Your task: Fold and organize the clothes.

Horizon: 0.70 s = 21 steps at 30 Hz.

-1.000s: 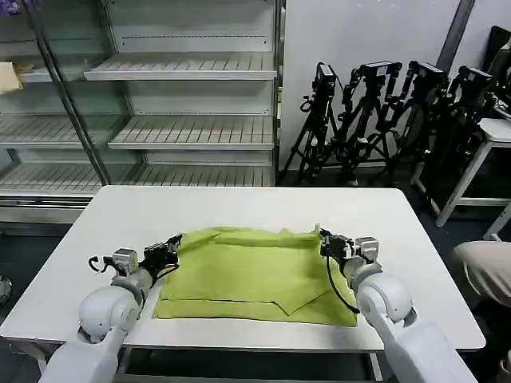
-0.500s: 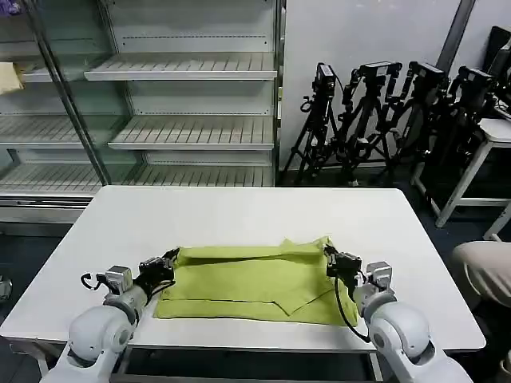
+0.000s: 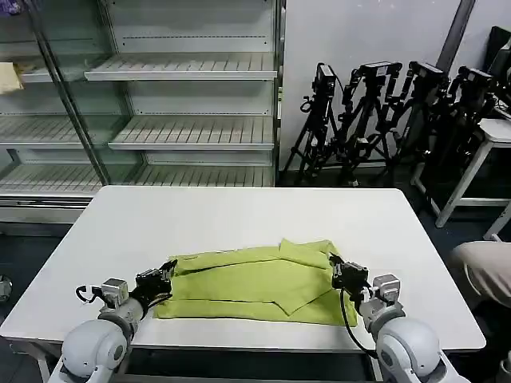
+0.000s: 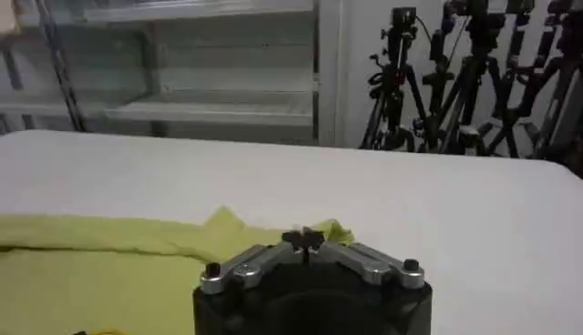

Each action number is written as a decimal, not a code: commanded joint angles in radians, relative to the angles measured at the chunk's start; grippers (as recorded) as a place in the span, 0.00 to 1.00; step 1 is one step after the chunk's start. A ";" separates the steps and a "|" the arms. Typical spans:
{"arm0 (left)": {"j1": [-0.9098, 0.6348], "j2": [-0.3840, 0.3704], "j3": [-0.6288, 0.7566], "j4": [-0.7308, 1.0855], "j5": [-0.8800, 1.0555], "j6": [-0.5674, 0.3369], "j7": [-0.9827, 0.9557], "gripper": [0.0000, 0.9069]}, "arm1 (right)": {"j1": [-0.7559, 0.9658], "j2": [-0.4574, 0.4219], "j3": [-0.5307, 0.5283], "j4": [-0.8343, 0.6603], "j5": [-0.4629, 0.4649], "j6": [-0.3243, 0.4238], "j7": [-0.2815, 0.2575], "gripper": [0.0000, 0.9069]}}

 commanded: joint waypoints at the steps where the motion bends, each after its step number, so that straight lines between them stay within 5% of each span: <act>1: 0.028 0.003 -0.014 -0.018 0.002 0.002 0.002 0.02 | -0.044 -0.008 0.021 0.041 0.000 -0.001 0.002 0.00; 13: 0.008 0.022 -0.008 -0.001 -0.002 0.003 0.005 0.02 | -0.035 -0.001 0.026 0.013 -0.011 -0.005 0.000 0.00; 14: 0.007 0.022 -0.008 0.001 -0.002 0.002 0.005 0.02 | -0.029 0.004 0.022 0.005 -0.021 -0.011 0.000 0.31; 15: 0.004 0.024 -0.005 0.005 -0.002 0.002 0.005 0.02 | -0.024 0.006 0.020 -0.001 -0.028 -0.014 0.000 0.80; 16: 0.003 0.025 -0.002 0.008 -0.002 0.002 0.006 0.02 | -0.015 0.012 0.014 -0.009 -0.031 -0.019 0.003 1.00; 21: -0.002 0.026 0.009 0.008 -0.003 0.003 0.006 0.02 | 0.002 0.027 -0.004 -0.031 -0.028 -0.034 0.010 1.00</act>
